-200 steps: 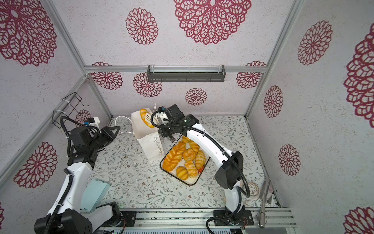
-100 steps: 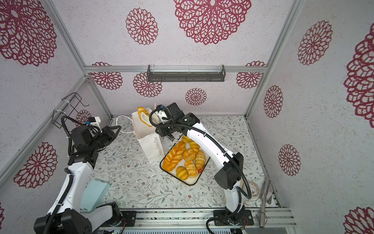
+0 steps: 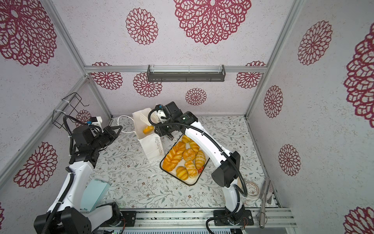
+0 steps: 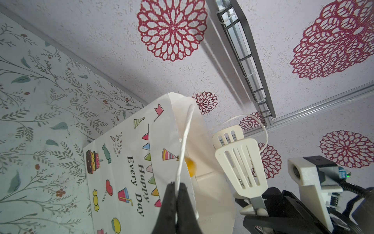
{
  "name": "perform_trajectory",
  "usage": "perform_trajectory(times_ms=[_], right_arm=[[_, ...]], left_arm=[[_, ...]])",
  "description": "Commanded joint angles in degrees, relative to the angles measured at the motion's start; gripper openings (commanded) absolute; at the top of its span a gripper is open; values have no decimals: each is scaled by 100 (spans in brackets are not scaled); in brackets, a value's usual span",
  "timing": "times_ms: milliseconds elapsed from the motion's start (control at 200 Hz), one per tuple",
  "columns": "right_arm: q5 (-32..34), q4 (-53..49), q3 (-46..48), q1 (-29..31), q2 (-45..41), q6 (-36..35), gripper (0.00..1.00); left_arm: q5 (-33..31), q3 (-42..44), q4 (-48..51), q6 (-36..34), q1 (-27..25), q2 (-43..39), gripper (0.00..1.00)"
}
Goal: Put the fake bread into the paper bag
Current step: 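Open the tongs with the right gripper to drop the roll into the bag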
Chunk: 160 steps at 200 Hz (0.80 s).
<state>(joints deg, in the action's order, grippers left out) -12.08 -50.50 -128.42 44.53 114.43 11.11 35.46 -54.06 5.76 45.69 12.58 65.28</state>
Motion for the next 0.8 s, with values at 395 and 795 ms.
perform_trajectory(times_ms=[395, 795], right_arm=[[-58, -148, -1015, 35, 133, -303, 49], [268, -296, -1125, 287, -444, -203, 49]], left_arm=[[65, -42, -173, 45, -66, -15, 0], [84, -134, -68, -25, -70, -8, 0]])
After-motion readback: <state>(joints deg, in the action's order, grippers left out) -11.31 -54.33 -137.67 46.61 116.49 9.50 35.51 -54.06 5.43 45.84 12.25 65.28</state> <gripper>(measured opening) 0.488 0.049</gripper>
